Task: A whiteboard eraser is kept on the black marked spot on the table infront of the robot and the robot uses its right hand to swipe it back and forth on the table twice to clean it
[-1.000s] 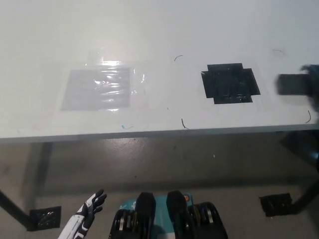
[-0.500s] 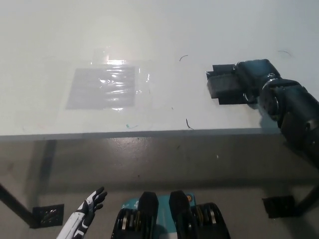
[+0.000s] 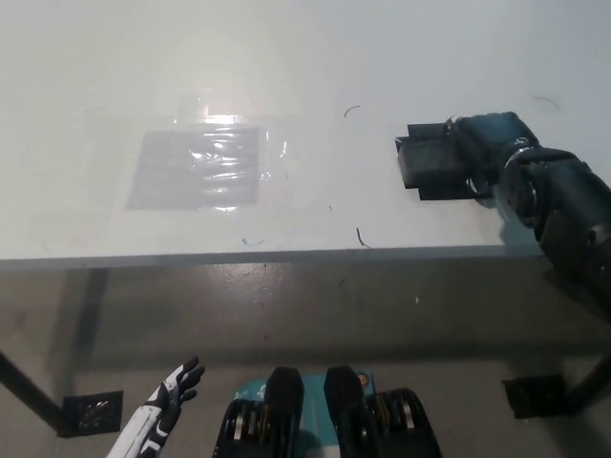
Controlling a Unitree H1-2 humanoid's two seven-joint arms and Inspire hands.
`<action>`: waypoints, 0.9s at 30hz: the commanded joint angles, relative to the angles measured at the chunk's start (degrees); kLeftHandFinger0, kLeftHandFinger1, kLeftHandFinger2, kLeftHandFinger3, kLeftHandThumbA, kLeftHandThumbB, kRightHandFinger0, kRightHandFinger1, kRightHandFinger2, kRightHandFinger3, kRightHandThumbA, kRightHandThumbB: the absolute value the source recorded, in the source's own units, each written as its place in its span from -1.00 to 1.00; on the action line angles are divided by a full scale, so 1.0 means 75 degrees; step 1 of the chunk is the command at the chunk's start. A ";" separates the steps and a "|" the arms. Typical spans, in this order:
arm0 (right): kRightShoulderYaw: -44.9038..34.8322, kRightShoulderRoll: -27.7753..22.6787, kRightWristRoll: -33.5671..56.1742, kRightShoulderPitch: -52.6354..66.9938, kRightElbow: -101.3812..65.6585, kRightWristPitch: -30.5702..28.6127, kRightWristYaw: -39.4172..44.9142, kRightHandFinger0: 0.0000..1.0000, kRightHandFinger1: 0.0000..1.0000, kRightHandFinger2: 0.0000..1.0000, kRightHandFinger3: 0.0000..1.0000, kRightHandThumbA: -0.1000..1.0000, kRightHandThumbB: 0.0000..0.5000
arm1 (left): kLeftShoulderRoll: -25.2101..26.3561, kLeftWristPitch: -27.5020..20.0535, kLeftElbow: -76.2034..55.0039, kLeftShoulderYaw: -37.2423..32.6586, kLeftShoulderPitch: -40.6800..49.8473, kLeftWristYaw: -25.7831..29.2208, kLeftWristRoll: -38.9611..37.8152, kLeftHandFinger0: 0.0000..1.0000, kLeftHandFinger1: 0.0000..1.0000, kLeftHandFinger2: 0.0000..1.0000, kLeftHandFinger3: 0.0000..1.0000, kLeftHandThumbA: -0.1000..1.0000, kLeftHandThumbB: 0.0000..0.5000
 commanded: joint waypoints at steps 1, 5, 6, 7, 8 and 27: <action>-0.1098 -0.0365 0.1464 -0.0210 -0.0872 -0.0173 0.1473 1.00 1.00 1.00 1.00 0.84 1.00 | 0.0126 -0.0136 -0.0206 0.0054 -0.0011 -0.0020 -0.0137 1.00 1.00 1.00 1.00 1.00 0.54; -0.2827 -0.0688 0.3486 -0.0314 -0.2944 0.0462 0.2732 1.00 1.00 1.00 1.00 0.86 1.00 | 0.0103 -0.0210 -0.0132 0.0057 -0.0068 -0.0014 -0.0165 1.00 1.00 1.00 1.00 1.00 0.49; -0.3234 -0.0759 0.4019 -0.0305 -0.3659 0.0746 0.2952 1.00 1.00 1.00 1.00 0.87 0.92 | 0.0100 -0.0215 -0.0114 0.0059 -0.0078 -0.0020 -0.0184 1.00 1.00 1.00 1.00 1.00 0.49; -0.3690 -0.0806 0.4575 -0.0340 -0.4432 0.1119 0.3070 1.00 1.00 1.00 1.00 0.88 0.98 | 0.0088 -0.0216 -0.0087 0.0058 -0.0122 -0.0016 -0.0185 1.00 1.00 1.00 1.00 1.00 0.49; -0.3936 -0.0820 0.4843 -0.0365 -0.4863 0.1393 0.3113 1.00 1.00 1.00 1.00 0.89 1.00 | 0.0080 -0.0212 -0.0078 0.0055 -0.0145 -0.0013 -0.0177 1.00 1.00 1.00 1.00 1.00 0.49; -0.7614 -0.2445 1.2204 0.2608 -1.5614 -0.0169 -0.2679 1.00 1.00 1.00 1.00 1.00 1.00 | 0.0303 -0.0081 -0.0193 0.0072 -0.0198 -0.0131 -0.0131 1.00 1.00 1.00 1.00 1.00 0.52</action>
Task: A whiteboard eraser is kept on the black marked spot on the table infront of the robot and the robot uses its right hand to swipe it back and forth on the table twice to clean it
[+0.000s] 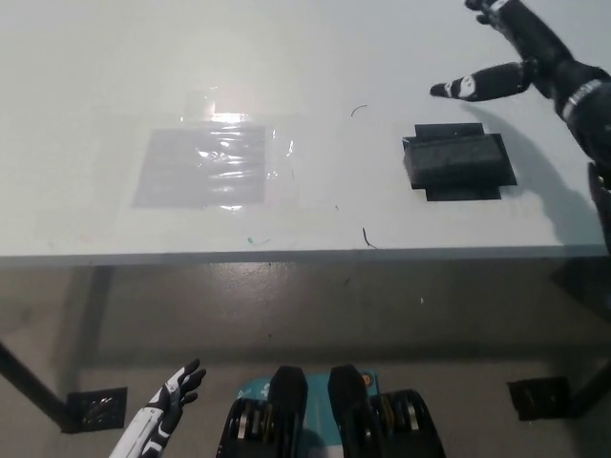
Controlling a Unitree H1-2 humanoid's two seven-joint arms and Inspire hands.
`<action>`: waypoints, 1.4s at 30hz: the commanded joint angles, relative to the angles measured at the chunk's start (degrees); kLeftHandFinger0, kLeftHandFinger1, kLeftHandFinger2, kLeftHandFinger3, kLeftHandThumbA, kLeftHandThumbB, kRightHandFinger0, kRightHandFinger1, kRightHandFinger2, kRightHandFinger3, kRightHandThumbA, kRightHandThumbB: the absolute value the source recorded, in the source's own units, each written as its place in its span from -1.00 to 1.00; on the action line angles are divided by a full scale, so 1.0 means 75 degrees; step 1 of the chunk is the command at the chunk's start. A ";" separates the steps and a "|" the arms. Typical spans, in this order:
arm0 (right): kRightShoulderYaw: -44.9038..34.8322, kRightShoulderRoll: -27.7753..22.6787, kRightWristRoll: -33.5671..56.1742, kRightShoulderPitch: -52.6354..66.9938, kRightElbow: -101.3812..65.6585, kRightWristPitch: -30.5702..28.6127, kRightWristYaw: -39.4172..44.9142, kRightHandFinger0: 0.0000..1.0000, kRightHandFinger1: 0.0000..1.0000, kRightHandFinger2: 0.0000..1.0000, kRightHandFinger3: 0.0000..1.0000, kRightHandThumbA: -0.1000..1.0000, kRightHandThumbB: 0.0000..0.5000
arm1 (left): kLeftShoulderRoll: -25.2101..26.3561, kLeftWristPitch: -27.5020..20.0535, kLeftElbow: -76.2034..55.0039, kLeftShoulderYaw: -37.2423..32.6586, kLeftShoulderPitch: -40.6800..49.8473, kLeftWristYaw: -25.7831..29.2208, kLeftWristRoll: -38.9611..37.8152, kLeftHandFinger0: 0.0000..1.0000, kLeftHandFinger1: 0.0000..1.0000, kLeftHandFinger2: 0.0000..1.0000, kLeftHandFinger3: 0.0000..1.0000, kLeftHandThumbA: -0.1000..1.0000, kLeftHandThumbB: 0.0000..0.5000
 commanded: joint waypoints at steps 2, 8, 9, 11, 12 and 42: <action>-0.2224 -0.2328 0.8272 0.3150 -1.0298 -0.3234 -0.3111 1.00 1.00 1.00 1.00 1.00 0.82 | 0.0250 -0.0219 -0.0162 0.0042 -0.0249 -0.0107 -0.0135 1.00 1.00 1.00 1.00 1.00 0.50; 0.1389 -0.0627 0.7256 0.6501 -1.0298 -0.4601 -0.0649 1.00 1.00 1.00 1.00 1.00 0.80 | 0.0129 -0.0297 -0.0117 -0.0039 -0.0124 -0.0043 0.0011 1.00 1.00 1.00 1.00 1.00 0.50; 0.1678 -0.0578 0.6946 0.6693 -1.0298 -0.4601 -0.0782 1.00 1.00 1.00 1.00 1.00 0.82 | 0.0128 -0.0289 -0.0117 -0.0040 -0.0110 -0.0057 -0.0022 1.00 1.00 1.00 1.00 1.00 0.52; 0.2178 -0.0376 0.5876 0.7602 -1.0298 -0.4565 -0.1081 1.00 1.00 1.00 1.00 1.00 0.94 | 0.0146 -0.0260 -0.0133 -0.0044 -0.0102 -0.0104 -0.0086 1.00 1.00 1.00 1.00 1.00 0.51; 0.2200 -0.0337 0.5608 0.7823 -1.0298 -0.4545 -0.1094 1.00 1.00 1.00 1.00 1.00 0.97 | 0.0148 -0.0243 -0.0143 -0.0045 -0.0108 -0.0112 -0.0091 1.00 1.00 1.00 1.00 1.00 0.50; 0.1289 0.2383 -0.0375 0.7372 -0.1959 -0.4601 -0.2617 1.00 1.00 1.00 1.00 1.00 0.26 | -0.0020 -0.0276 -0.0020 0.0049 -0.0454 0.0053 -0.0047 1.00 1.00 1.00 1.00 1.00 0.38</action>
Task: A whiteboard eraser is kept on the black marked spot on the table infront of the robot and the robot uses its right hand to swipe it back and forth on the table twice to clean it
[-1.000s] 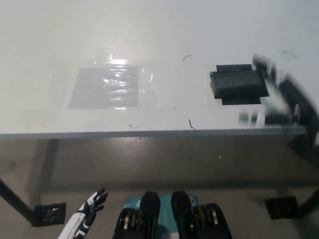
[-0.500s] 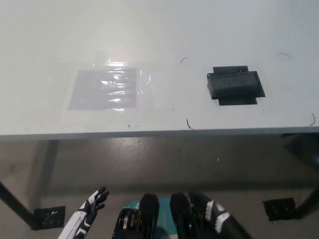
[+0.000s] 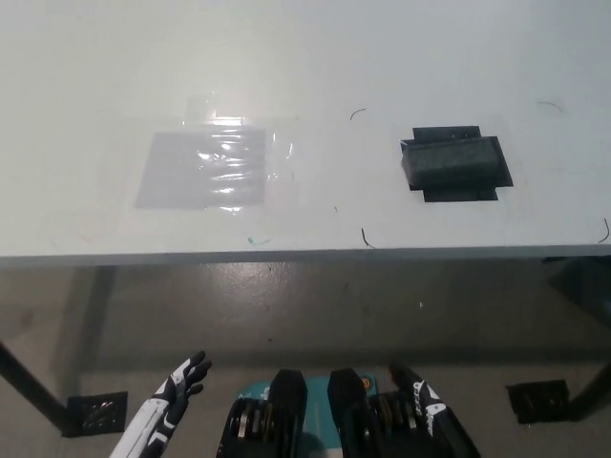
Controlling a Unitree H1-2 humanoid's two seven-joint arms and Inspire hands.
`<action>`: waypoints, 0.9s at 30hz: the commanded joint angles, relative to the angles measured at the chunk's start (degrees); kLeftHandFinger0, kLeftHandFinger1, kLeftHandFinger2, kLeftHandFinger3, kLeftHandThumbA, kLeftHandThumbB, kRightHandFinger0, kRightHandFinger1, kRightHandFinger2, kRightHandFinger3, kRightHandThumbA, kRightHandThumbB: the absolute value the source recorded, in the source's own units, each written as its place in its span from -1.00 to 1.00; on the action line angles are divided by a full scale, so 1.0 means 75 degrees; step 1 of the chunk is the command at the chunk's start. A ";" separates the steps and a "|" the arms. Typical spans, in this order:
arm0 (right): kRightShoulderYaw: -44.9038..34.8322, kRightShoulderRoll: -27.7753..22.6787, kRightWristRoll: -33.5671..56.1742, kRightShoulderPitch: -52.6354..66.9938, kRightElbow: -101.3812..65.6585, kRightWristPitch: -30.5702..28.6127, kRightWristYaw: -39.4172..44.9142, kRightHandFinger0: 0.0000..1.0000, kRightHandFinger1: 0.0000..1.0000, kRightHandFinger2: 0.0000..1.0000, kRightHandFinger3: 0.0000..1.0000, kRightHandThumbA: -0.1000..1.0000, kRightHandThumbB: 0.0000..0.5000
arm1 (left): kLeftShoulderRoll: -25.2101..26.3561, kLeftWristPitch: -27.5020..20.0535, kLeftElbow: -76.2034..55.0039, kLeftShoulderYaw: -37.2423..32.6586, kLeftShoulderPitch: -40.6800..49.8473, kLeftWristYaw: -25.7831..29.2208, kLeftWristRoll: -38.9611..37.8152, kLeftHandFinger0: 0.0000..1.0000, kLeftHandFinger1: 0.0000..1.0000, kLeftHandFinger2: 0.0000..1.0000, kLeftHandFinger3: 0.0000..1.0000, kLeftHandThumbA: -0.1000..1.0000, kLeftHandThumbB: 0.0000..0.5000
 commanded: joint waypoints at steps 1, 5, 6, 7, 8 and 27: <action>-0.0190 0.0200 -0.0606 -0.0347 0.0307 -0.1716 -0.0819 1.00 1.00 1.00 1.00 1.00 0.26 | 0.0073 -0.0282 -0.0045 0.0066 -0.0259 0.0068 -0.0077 1.00 1.00 1.00 1.00 1.00 0.38; 0.0012 0.0096 -0.0758 -0.0452 0.0361 -0.1716 -0.0945 1.00 1.00 1.00 1.00 1.00 0.19 | 0.0086 -0.0342 0.0052 0.0040 -0.0374 0.0042 -0.0063 1.00 1.00 1.00 1.00 1.00 0.41; 0.0044 0.0084 -0.0776 -0.0456 0.0359 -0.1716 -0.0924 1.00 1.00 1.00 1.00 1.00 0.20 | 0.0090 -0.0351 0.0054 0.0032 -0.0377 0.0042 -0.0042 1.00 1.00 1.00 1.00 1.00 0.41; 0.0054 0.0088 -0.0794 -0.0452 0.0354 -0.1716 -0.0929 1.00 1.00 1.00 1.00 1.00 0.24 | 0.0095 -0.0352 0.0051 0.0026 -0.0373 0.0031 -0.0048 1.00 1.00 1.00 1.00 1.00 0.41; 0.0040 0.0112 -0.0783 -0.0447 0.0360 -0.1716 -0.0917 1.00 1.00 1.00 1.00 1.00 0.28 | 0.0099 -0.0329 0.0035 0.0020 -0.0366 0.0011 -0.0073 1.00 1.00 1.00 1.00 1.00 0.42; 0.0243 -0.0084 -0.0406 -0.0623 0.0372 -0.1716 -0.0998 1.00 1.00 1.00 1.00 1.00 0.39 | 0.0110 -0.0100 -0.0005 0.0000 -0.0384 -0.0116 -0.0282 1.00 1.00 1.00 1.00 1.00 0.58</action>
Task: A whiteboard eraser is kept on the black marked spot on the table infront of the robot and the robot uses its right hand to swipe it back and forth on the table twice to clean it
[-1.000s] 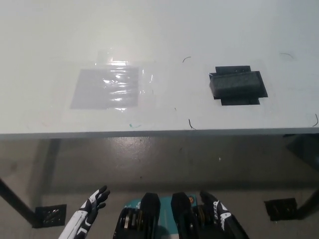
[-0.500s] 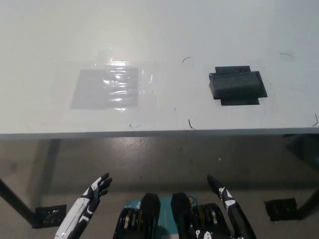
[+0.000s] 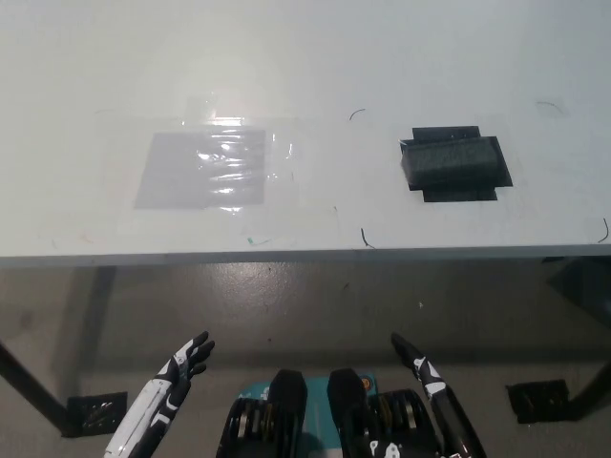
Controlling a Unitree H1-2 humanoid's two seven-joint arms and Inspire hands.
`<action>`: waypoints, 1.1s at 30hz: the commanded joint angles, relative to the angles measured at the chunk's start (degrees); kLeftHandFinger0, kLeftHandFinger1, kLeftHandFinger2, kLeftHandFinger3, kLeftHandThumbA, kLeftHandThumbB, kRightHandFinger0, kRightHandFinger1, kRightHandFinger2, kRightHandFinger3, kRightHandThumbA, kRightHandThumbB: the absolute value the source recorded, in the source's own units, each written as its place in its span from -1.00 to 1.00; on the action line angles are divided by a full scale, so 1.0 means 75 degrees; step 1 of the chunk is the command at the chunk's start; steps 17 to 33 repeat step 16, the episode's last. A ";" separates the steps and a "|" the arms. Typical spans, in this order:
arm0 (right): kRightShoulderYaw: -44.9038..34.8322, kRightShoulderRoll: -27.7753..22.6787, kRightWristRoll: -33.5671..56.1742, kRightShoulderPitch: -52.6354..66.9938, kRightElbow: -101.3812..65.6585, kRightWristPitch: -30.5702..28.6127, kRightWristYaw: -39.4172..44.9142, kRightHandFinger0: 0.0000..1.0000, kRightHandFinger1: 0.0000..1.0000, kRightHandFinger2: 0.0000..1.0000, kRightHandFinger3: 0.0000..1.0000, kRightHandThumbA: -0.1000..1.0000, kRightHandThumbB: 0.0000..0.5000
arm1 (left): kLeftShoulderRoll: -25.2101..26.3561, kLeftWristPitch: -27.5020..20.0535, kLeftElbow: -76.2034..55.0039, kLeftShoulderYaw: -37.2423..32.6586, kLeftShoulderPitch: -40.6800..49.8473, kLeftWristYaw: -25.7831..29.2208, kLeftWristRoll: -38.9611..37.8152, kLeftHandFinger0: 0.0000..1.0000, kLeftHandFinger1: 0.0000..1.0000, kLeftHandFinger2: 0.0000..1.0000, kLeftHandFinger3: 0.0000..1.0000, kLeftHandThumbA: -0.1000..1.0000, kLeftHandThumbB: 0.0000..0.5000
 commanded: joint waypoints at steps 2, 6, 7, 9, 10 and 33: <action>0.0025 -0.0040 0.0194 -0.0191 -0.0105 -0.0583 -0.0162 1.00 1.00 1.00 1.00 1.00 0.38 | 0.0101 0.0021 -0.0113 -0.0010 -0.0069 -0.0128 -0.0255 1.00 1.00 1.00 1.00 1.00 0.61; 0.0091 -0.0108 0.0238 -0.0233 -0.0118 -0.0583 -0.0166 1.00 1.00 1.00 1.00 1.00 0.25 | 0.0141 0.0207 -0.0080 -0.0058 -0.0060 -0.0240 -0.0265 1.00 1.00 1.00 1.00 1.00 0.53; 0.0102 -0.0109 0.0292 -0.0242 -0.0108 -0.0583 -0.0132 1.00 1.00 1.00 1.00 1.00 0.27 | 0.0148 0.0233 -0.0088 -0.0061 -0.0053 -0.0249 -0.0258 1.00 1.00 1.00 1.00 1.00 0.55; 0.0114 -0.0121 0.0273 -0.0237 -0.0096 -0.0583 -0.0078 1.00 1.00 1.00 1.00 1.00 0.15 | 0.0159 0.0354 -0.0176 -0.0080 -0.0008 -0.0271 -0.0232 1.00 1.00 1.00 1.00 1.00 0.56; 0.0111 -0.0134 0.0233 -0.0219 -0.0104 -0.0583 -0.0063 1.00 1.00 1.00 1.00 1.00 0.14 | 0.0153 0.0378 -0.0196 -0.0087 0.0015 -0.0269 -0.0205 1.00 1.00 1.00 1.00 1.00 0.56; 0.0337 -0.0422 -0.0897 -0.0173 -0.0768 0.1213 0.0635 1.00 1.00 1.00 1.00 1.00 -0.49 | 0.0671 0.1606 -0.0528 -0.0586 -0.0149 -0.0587 0.1000 1.00 1.00 1.00 1.00 1.00 0.29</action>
